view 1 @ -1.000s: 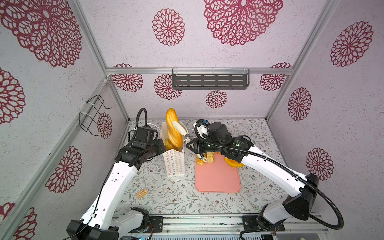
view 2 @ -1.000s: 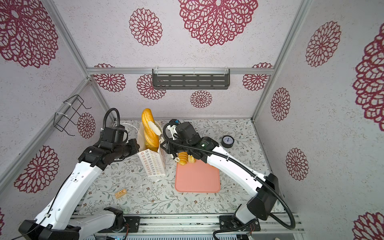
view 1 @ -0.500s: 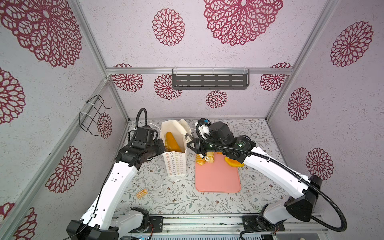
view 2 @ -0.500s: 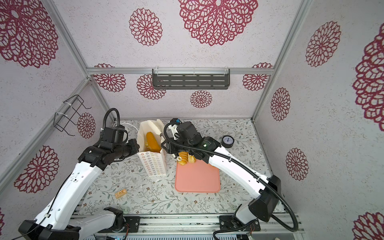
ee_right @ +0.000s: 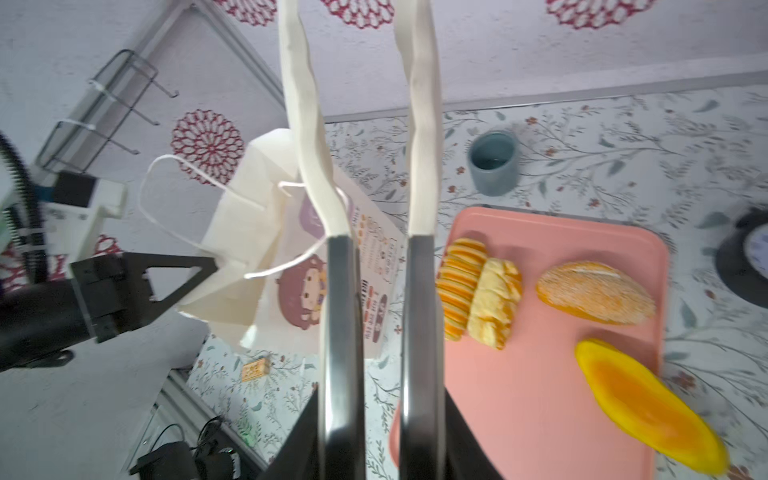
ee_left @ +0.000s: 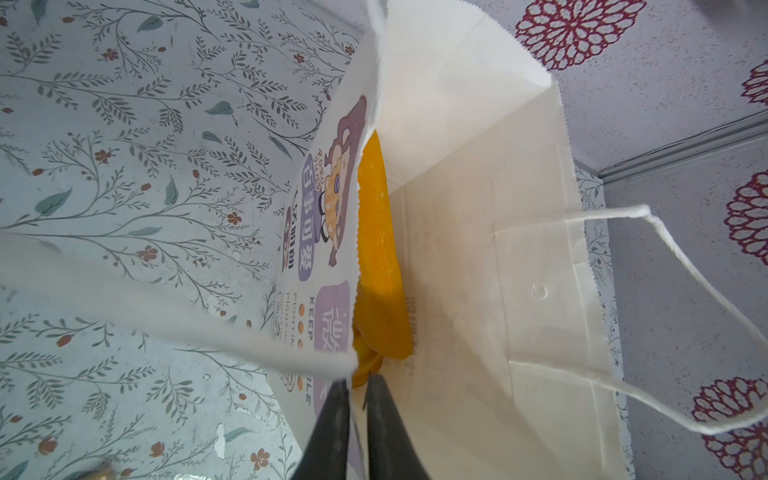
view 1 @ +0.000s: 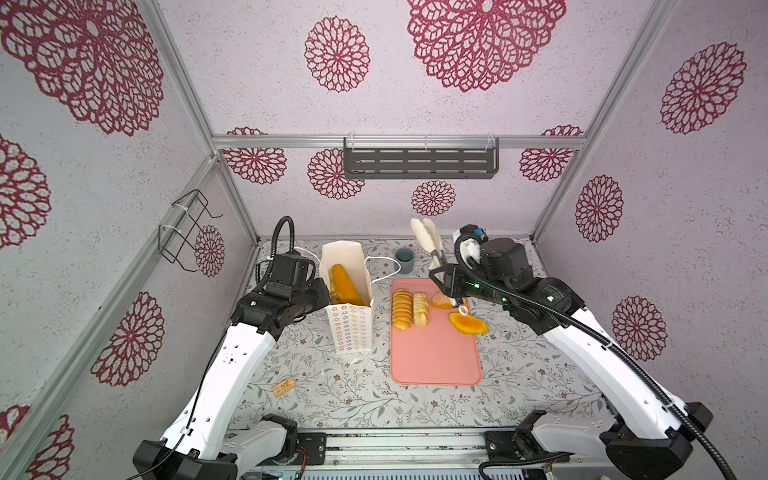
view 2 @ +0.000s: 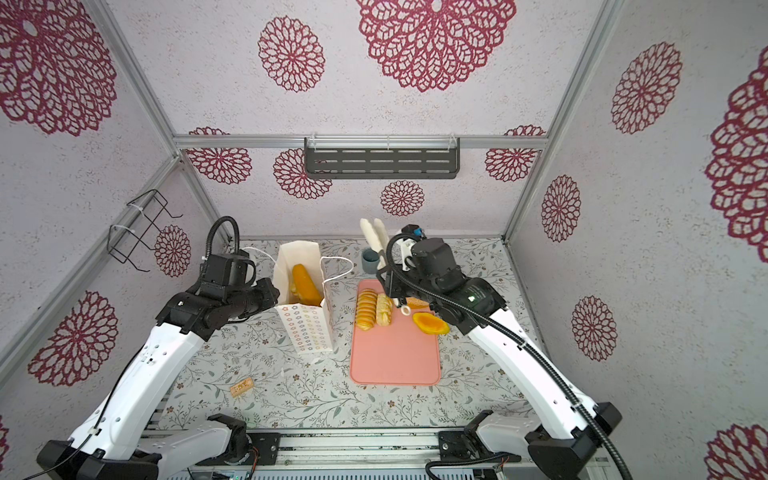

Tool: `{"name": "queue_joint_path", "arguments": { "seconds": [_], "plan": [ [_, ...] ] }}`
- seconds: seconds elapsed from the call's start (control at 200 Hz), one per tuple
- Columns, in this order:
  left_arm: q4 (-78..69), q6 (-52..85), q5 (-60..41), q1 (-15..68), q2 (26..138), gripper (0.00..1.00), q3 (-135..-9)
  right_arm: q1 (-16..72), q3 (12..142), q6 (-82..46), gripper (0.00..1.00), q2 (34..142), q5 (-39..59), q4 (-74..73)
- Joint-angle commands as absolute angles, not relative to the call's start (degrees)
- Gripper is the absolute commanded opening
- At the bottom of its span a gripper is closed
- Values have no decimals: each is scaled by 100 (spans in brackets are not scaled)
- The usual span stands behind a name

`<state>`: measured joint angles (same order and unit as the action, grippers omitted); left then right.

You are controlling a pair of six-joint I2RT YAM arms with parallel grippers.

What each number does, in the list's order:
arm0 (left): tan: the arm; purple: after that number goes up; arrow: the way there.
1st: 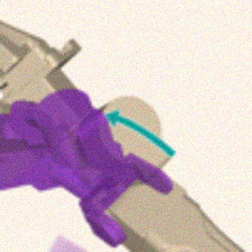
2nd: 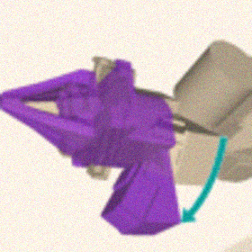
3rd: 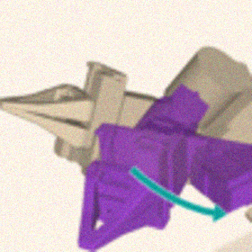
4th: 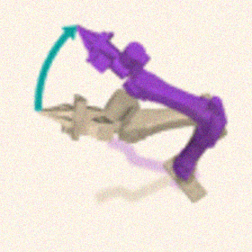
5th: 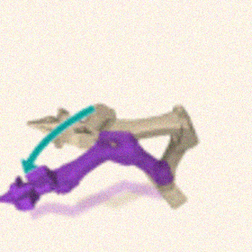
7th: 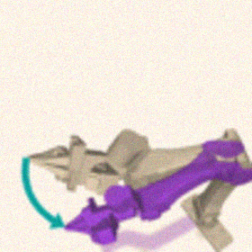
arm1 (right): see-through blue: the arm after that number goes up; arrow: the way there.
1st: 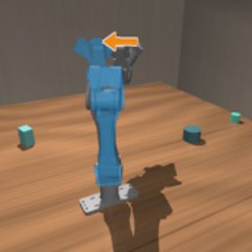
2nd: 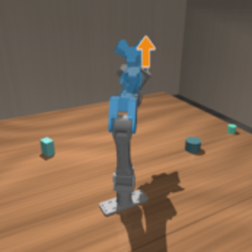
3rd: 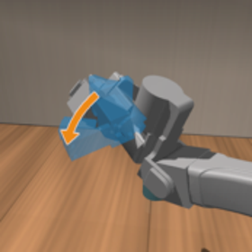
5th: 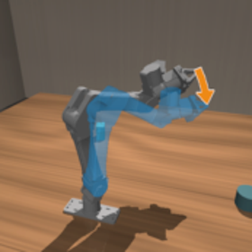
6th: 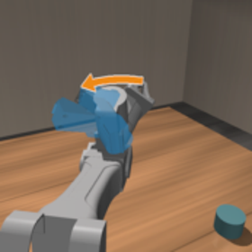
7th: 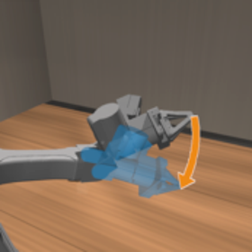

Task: Place the fake bread into the paper bag
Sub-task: 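Move the empty tongs back over the pink tray with the right gripper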

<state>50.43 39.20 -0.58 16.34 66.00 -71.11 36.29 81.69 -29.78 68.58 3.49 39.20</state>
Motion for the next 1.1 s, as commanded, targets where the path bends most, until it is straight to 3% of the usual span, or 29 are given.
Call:
{"name": "queue_joint_path", "arguments": {
  "seconds": [0.0,0.155,0.325,0.54,1.096],
  "plan": [
    [5052,3918,0,1591,6557,19,-7277,3420,7785,-2883,34,6635,168,4332],
    [5011,3890,-27,1589,6583,37,-7317,3255,7151,-2909,34,6623,166,4569],
    [4985,3879,-44,1589,6617,50,-7325,3227,6597,-2926,34,6822,351,4451],
    [4912,3928,-61,1587,6625,64,-7260,3242,6096,-3050,45,7154,835,3940],
    [4940,3992,-21,1589,6612,68,-7216,3401,5665,-3111,57,8003,1083,3272]
  ]
}}
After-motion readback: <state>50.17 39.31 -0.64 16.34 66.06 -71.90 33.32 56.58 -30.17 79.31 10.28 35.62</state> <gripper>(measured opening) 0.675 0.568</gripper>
